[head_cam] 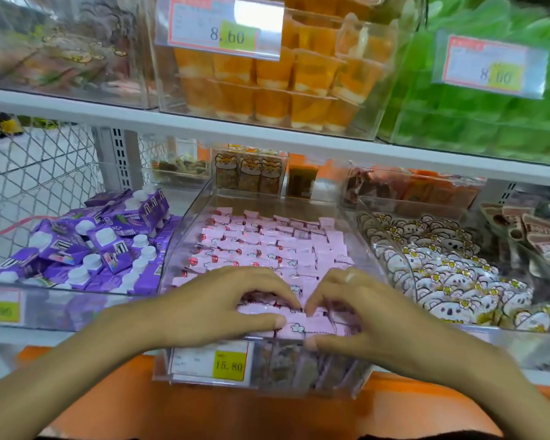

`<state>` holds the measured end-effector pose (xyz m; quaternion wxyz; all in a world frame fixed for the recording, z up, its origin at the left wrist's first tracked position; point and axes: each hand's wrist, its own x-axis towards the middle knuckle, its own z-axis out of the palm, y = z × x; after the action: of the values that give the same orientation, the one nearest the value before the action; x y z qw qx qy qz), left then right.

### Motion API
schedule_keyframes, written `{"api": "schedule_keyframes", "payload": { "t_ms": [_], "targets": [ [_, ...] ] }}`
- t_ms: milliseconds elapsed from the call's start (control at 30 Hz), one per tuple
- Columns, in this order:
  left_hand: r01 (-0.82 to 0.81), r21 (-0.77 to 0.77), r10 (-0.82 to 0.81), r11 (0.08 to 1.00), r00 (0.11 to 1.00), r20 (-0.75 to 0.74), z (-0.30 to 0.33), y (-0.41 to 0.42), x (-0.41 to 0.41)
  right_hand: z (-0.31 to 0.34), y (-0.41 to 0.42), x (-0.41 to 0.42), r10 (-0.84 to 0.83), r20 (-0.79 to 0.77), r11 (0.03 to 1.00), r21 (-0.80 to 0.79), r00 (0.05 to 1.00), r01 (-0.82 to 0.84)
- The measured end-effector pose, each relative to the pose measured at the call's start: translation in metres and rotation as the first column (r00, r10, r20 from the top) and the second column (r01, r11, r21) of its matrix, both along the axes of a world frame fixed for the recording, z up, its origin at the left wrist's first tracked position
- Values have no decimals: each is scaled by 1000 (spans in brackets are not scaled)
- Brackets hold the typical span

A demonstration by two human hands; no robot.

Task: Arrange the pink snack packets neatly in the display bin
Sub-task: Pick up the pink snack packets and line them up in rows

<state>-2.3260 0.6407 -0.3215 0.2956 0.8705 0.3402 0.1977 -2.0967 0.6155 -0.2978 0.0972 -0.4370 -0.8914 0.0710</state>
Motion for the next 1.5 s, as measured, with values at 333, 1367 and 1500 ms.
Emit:
{"api": "schedule_keyframes", "payload": {
  "t_ms": [333, 1367, 1500],
  "targets": [
    [-17, -70, 18, 997, 1000, 11, 1, 5, 1, -6, 5, 7, -23, -99, 1000, 13, 995, 24],
    [-186, 218, 133, 958, 962, 237, 17, -20, 20, 4, 9, -5, -46, -943, 886, 113, 329, 450],
    [-226, 433, 70, 872, 935, 347, 21, -17, 20, 0, 12, -6, -329, -943, 931, -316, 49, 181]
  ]
}}
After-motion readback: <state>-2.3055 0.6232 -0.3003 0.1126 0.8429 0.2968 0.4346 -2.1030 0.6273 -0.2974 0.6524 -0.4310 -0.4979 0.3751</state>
